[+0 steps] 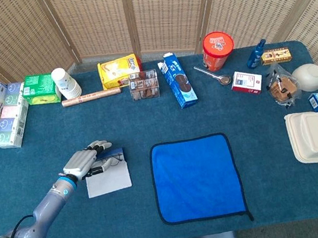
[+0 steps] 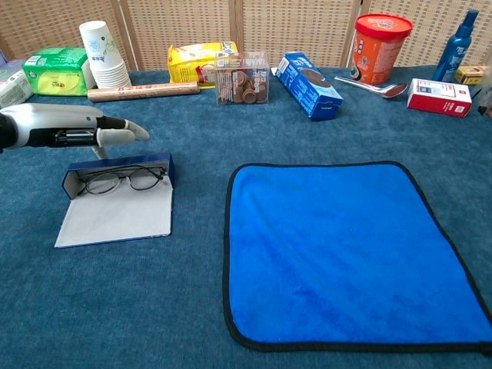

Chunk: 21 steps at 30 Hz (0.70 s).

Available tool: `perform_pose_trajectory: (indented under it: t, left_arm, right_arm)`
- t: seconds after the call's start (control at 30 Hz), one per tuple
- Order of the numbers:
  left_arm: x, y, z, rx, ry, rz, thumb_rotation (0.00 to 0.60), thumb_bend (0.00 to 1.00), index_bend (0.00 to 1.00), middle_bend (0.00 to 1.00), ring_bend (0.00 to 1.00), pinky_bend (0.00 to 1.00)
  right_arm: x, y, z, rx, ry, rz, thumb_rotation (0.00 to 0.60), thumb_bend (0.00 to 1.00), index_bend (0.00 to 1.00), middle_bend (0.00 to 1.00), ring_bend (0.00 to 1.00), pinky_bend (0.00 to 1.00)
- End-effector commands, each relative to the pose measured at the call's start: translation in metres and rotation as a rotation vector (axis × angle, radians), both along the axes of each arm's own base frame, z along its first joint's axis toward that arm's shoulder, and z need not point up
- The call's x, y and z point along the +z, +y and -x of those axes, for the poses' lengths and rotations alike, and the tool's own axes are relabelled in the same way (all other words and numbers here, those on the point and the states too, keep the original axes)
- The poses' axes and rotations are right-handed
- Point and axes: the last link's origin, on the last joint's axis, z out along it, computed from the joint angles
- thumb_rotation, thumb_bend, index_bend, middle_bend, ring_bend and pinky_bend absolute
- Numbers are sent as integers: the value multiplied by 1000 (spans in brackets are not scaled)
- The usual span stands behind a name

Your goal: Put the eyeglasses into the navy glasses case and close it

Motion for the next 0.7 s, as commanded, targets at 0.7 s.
perform_pose_trajectory:
  t: [0.7]
  left_arm:
    - [-18,-7,-22,-51,-44,114,47,362,99,89,19,252]
  right_arm:
    - [7,13,2,-15,4,30,337,363,18,122,0,106]
